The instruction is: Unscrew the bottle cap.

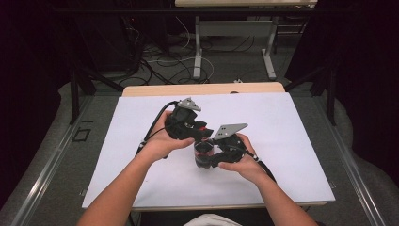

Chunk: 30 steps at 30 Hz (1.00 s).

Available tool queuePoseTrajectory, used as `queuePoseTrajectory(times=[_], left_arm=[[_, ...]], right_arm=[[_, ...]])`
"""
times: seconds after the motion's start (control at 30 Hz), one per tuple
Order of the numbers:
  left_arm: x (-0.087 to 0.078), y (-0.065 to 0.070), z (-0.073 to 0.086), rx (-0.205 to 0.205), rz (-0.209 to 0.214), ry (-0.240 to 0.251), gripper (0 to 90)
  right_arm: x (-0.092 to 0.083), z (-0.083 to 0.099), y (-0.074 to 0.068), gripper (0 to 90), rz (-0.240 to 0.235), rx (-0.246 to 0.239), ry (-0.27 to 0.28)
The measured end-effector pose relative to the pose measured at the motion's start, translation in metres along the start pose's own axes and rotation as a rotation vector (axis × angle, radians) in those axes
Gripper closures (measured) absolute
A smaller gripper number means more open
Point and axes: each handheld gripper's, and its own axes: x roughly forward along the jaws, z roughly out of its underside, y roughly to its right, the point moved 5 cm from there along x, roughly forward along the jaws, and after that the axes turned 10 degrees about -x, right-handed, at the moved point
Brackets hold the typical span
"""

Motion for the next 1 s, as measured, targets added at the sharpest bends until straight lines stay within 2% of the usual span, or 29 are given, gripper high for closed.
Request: queuePoseTrajectory(times=[0.1, 0.13, 0.23, 0.3, 0.43, 0.53, 0.67, 0.8, 0.83, 0.93, 1.0], left_arm=[[0.0, 0.001, -0.001, -0.1, -0.035, 0.002, 61.4], [0.0, 0.002, -0.001, -0.144, -0.042, 0.009, 61.5], [-0.001, 0.001, -0.002, -0.188, -0.038, 0.01, 61.7], [-0.001, 0.0, -0.003, -0.223, -0.012, 0.012, 61.7], [-0.003, -0.003, -0.005, -0.235, 0.005, 0.017, 61.7], [-0.006, -0.007, -0.007, -0.245, 0.007, 0.029, 61.7], [-0.009, -0.014, -0.008, -0.265, -0.007, 0.04, 61.7], [-0.014, -0.023, -0.008, -0.286, -0.015, 0.048, 61.7], [-0.014, -0.025, -0.009, -0.294, -0.017, 0.057, 61.7], [-0.015, -0.031, -0.008, -0.309, -0.021, 0.058, 61.7], [-0.015, -0.033, -0.007, -0.324, -0.018, 0.063, 61.7]], right_arm=[[0.001, 0.0, 0.0, 30.2, 0.005, 0.004, 0.002], [0.001, 0.0, 0.0, 30.2, 0.006, 0.005, 0.002], [-0.001, 0.0, 0.0, 30.2, 0.0, 0.008, -0.01], [-0.001, 0.0, 0.0, 30.2, 0.007, 0.004, -0.001], [0.0, 0.0, 0.001, 30.2, 0.015, 0.003, 0.011], [-0.001, 0.0, 0.0, 30.2, -0.001, 0.009, -0.009], [0.001, 0.0, 0.002, 30.2, 0.017, -0.002, 0.014], [-0.001, 0.0, 0.004, 30.2, 0.012, 0.0, 0.001], [0.0, 0.0, 0.005, 30.2, 0.016, -0.006, 0.016], [-0.001, 0.001, 0.005, 30.2, 0.022, 0.015, 0.009], [-0.001, 0.001, 0.007, 30.2, 0.028, 0.004, 0.013]])
